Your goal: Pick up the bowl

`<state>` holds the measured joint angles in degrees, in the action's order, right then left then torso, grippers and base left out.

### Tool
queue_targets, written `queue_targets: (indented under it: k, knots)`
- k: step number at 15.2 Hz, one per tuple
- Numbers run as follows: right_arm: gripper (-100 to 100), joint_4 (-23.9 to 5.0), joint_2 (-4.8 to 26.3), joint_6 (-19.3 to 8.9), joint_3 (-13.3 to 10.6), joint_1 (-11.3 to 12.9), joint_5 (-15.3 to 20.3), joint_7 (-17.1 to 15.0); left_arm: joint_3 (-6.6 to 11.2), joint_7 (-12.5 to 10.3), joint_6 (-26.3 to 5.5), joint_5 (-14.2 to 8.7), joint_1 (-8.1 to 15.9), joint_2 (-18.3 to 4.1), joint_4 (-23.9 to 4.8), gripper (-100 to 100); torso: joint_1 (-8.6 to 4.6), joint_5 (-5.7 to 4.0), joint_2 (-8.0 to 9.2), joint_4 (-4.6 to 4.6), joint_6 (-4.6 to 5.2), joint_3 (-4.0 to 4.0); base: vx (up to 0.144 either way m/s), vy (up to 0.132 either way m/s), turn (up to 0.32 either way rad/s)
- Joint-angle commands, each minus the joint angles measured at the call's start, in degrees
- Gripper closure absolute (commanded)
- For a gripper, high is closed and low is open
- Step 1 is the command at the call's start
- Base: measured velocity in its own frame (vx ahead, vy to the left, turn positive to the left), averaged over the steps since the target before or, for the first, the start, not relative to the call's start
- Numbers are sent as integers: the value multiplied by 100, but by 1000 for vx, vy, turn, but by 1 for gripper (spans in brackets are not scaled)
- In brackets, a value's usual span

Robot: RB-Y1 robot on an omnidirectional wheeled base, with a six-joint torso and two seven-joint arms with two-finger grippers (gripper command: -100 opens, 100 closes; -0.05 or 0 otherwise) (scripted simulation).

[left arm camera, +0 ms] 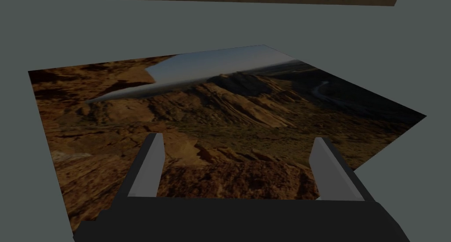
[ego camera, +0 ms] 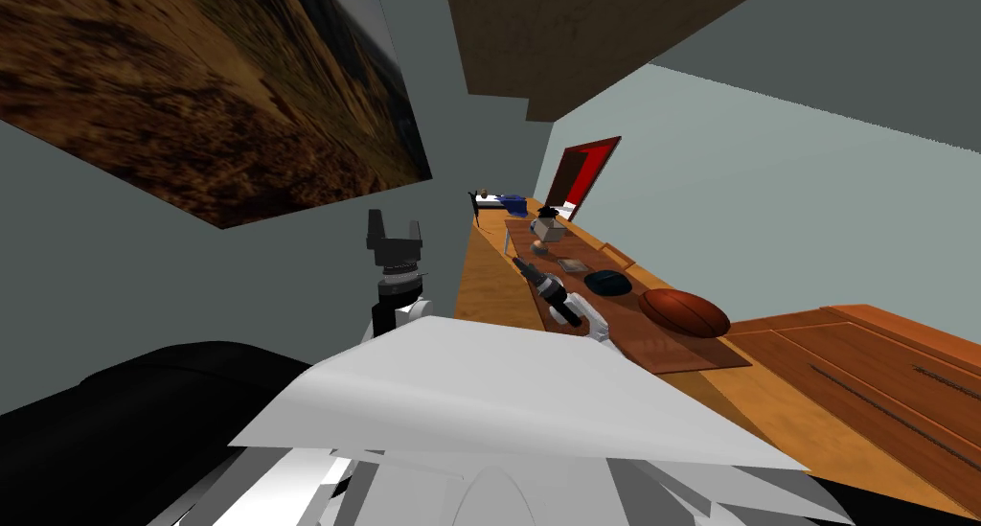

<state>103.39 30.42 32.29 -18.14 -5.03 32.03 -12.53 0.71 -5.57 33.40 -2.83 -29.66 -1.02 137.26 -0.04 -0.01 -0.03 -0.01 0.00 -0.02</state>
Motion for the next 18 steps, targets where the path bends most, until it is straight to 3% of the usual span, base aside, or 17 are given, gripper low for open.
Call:
queue_targets:
  k: [1, 2, 3, 4, 6, 7, 8, 9, 11, 12, 14, 15, 18]
  knots:
    - [-100, -189, 60, 47, -59, 99, 158, -29, 0, 0, 0, 0, 0, 0, 0, 0, 0, 0, 0, 0, 0, 0, 0, 0, 0]
    - [-100, -412, 252, 84, -212, 323, 366, -133, 0, 0, 0, 0, 0, 0, 0, 0, 1, 0, 0, 0, 0, 0, -1, -4, -18]
    - [-100, -444, 252, 84, -212, 323, 442, -133, 0, 0, 0, 0, 0, 0, 0, 0, 1, 0, 0, 0, 0, 0, 0, -4, -18]
    - [-100, -625, 439, 123, -369, 517, 596, -238, 0, 0, 0, 0, 0, 0, 0, 0, 1, 0, 0, 0, 1, 0, -1, -2, -30]
    - [-100, -705, 439, 123, -369, 549, 732, -238, 0, 0, 0, 0, 0, 0, 0, 0, 2, 0, -1, 0, 0, 0, 0, -1, -10]
    - [-100, -936, 620, 164, -530, 774, 944, -346, 0, 0, 0, 0, 0, 0, 0, 0, 2, 1, 0, 0, 1, 0, 1, 0, -19]
    - [-100, -969, 620, 164, -530, 774, 1024, -346, 0, 0, 0, 0, 0, 0, 0, 0, 2, 1, 0, 0, 1, 0, 1, 0, -22]
    - [-100, -1168, 795, 205, -694, 984, 1173, -455, 0, 0, 0, 0, 0, 0, 0, 0, 2, 1, 0, 0, 0, 0, 1, 1, -26]
    - [-100, -1235, 795, 205, -694, 999, 1320, -455, 0, 0, 0, 0, 0, 0, 0, 0, 3, 1, -1, 0, 1, 0, 1, 1, -10]
    - [-100, -1452, 964, 248, -860, 1222, 1510, -565, 0, 0, 0, 0, 0, 0, 0, 0, 3, 1, 0, 0, 1, 0, 2, 3, -16]
    - [-100, -1503, 964, 248, -860, 1222, 1617, -565, 0, 0, 0, 0, 0, 0, 0, 0, 4, 1, -1, 0, 1, 0, 1, 2, -9]
    - [-100, -1697, 1125, 292, -1028, 1442, 1835, -675, 0, 0, 0, 0, 0, 0, 0, 0, 4, 1, 0, 0, 1, 0, 2, 4, -17]
    - [-100, -2039, 1279, 337, -1196, 1659, 2183, -786, 0, 0, 0, 0, 0, 0, 0, 0, 5, 2, -1, 0, 1, -1, 3, 7, -19]
